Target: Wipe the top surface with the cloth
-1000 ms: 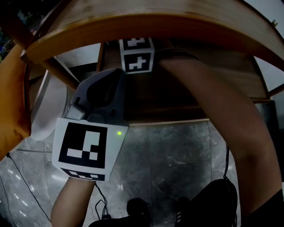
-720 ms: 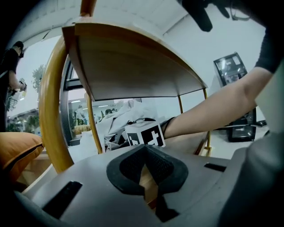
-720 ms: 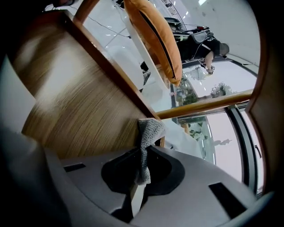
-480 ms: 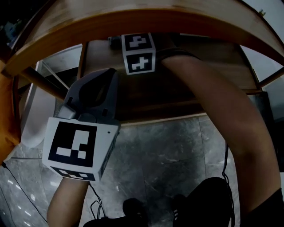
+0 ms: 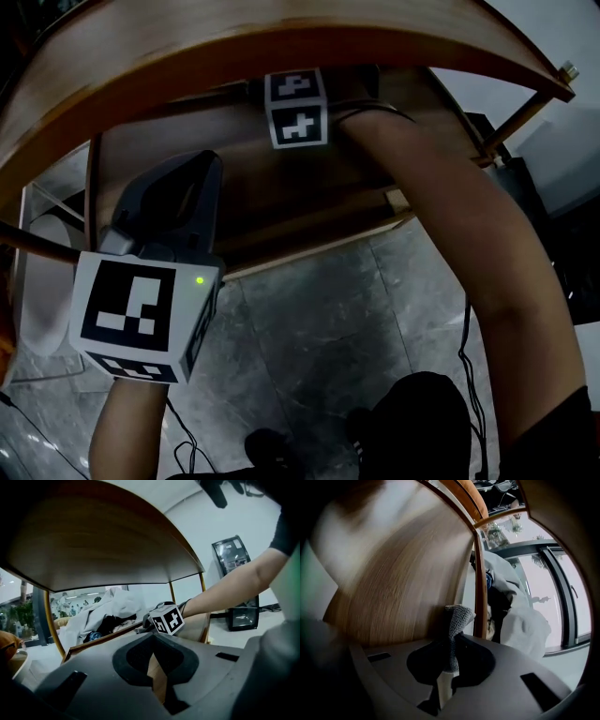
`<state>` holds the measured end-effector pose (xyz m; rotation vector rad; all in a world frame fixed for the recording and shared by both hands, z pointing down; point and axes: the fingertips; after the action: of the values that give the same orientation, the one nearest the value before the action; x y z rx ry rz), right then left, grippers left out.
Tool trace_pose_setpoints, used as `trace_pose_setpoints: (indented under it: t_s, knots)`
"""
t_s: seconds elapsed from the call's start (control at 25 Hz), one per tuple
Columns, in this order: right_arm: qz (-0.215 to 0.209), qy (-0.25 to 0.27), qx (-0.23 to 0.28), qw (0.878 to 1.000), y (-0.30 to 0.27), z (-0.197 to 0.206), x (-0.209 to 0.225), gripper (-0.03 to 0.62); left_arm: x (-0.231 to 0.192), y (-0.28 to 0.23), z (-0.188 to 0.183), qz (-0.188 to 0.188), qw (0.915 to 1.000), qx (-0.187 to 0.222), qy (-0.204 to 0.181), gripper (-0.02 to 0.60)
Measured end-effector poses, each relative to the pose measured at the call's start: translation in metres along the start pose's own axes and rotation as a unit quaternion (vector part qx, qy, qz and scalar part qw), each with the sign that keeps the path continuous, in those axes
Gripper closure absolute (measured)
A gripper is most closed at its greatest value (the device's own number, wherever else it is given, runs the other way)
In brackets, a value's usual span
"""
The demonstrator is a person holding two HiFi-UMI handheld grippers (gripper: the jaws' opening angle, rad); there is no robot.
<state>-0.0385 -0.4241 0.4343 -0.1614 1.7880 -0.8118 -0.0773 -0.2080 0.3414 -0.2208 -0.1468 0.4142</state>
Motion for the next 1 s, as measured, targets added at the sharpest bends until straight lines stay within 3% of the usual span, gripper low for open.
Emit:
trace_pose_setpoints:
  t_s: [0.2, 0.6, 0.8, 1.0]
  knots:
    - [-0.006, -0.024, -0.048, 0.999, 0.003, 0.071, -0.013, 0.563, 0.029, -0.028, -0.006, 0.023, 0.9997, -0.007, -0.006, 0.571]
    - [-0.01, -0.043, -0.106, 0.993, 0.025, 0.177, -0.027, 0.563, 0.097, -0.076, -0.037, 0.077, 0.9966, 0.005, -0.027, 0.571]
    - [-0.021, -0.028, -0.141, 0.989, 0.034, 0.214, -0.029, 0.563, 0.119, -0.089, -0.046, 0.09, 0.9954, 0.009, -0.03, 0.571]
    - [-0.029, -0.053, -0.163, 0.985, 0.04, 0.246, -0.035, 0.563, 0.132, -0.097, -0.046, 0.096, 0.9948, -0.002, -0.032, 0.571]
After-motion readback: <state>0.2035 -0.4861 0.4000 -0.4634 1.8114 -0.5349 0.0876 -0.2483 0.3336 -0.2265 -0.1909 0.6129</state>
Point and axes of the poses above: the fingertips, and each gripper's own axes: y backward along the fingers, x to its right, z out of its underside, and after that the axes turned 5 degrees about y, right-handed
